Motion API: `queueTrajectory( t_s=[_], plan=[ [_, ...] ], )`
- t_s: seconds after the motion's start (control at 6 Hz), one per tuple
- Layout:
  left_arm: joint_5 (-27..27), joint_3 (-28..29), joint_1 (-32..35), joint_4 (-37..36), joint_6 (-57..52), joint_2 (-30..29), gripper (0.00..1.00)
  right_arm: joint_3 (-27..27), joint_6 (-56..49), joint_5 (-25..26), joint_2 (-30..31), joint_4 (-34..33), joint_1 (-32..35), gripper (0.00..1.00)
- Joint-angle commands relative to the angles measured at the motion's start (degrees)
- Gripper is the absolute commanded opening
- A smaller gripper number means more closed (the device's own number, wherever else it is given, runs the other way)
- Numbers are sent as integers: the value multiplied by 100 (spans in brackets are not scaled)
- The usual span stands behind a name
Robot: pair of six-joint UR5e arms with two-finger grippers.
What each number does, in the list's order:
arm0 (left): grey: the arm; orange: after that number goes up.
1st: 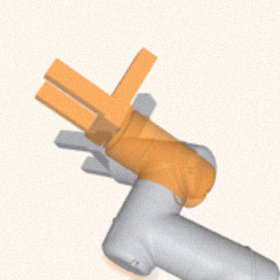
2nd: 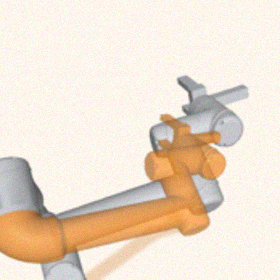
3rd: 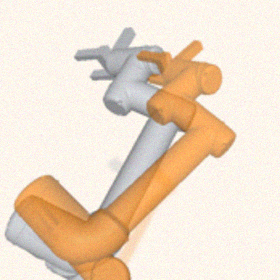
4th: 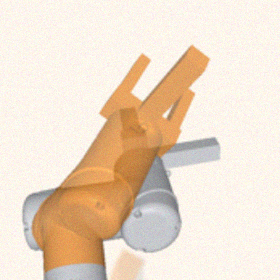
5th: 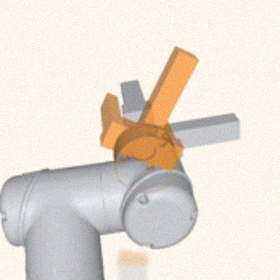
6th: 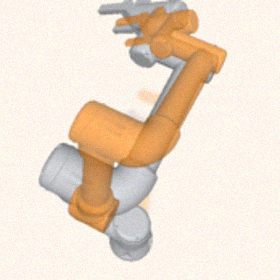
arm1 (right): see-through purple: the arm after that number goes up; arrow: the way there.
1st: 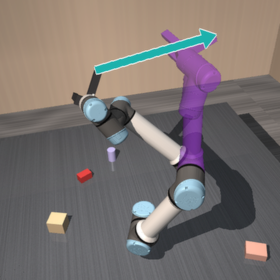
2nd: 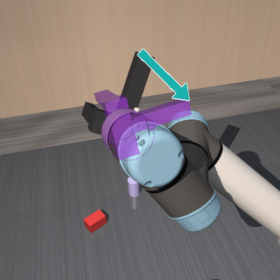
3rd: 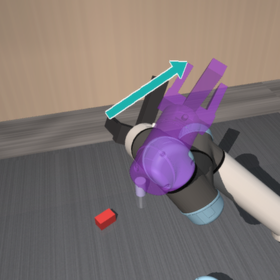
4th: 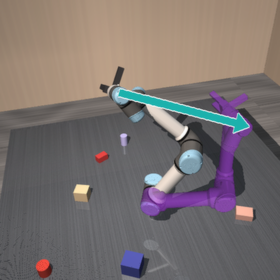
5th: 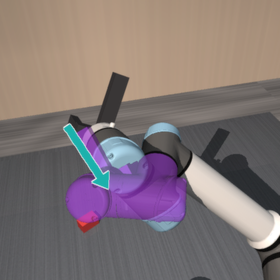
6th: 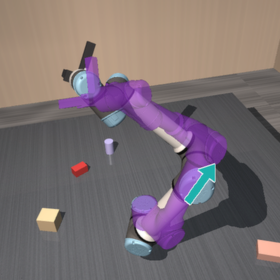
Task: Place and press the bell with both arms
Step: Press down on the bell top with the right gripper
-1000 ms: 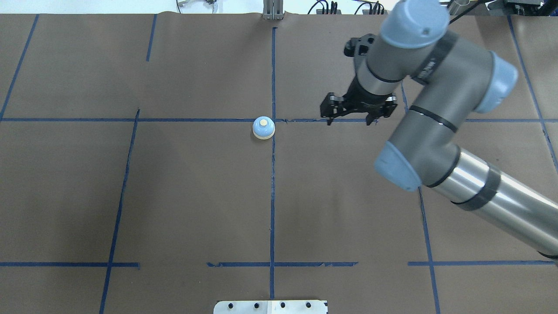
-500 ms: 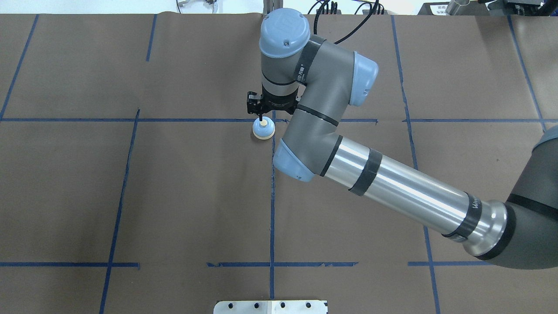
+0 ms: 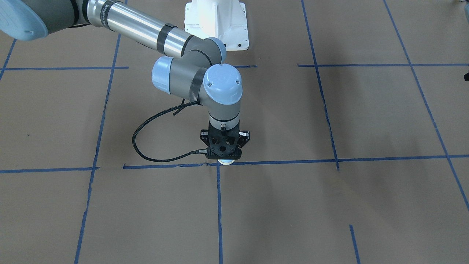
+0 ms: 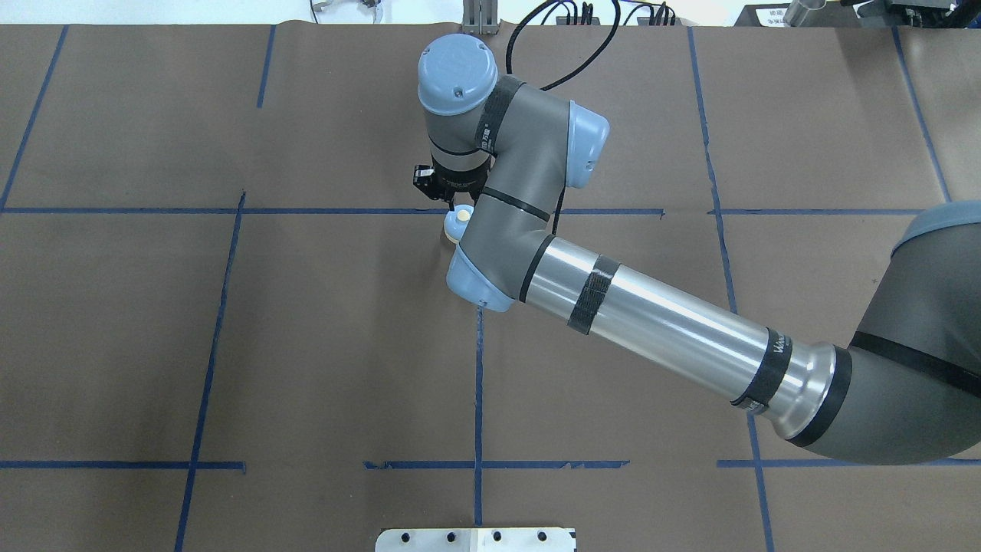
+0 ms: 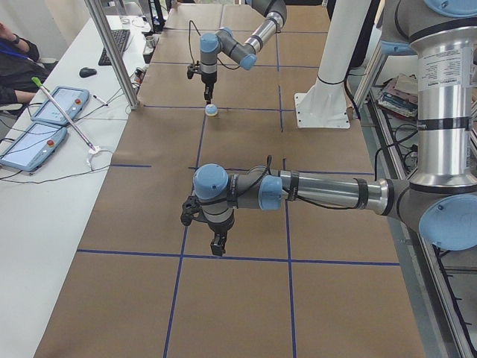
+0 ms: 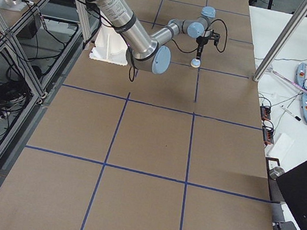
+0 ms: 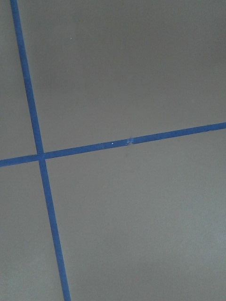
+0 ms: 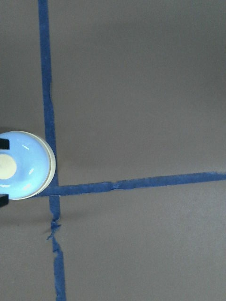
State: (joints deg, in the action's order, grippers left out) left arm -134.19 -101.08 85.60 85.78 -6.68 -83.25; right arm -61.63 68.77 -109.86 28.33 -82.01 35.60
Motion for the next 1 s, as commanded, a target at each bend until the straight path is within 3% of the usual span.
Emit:
queueTrajectory(
  t_s=[0.0, 0.83],
  plan=[
    [-2, 1, 0, 0, 0, 1, 100, 98, -30, 43, 6, 9, -88, 5],
    [-2, 9, -8, 0, 0, 1, 100, 160, -39, 131, -11, 18, -141, 5]
  ],
)
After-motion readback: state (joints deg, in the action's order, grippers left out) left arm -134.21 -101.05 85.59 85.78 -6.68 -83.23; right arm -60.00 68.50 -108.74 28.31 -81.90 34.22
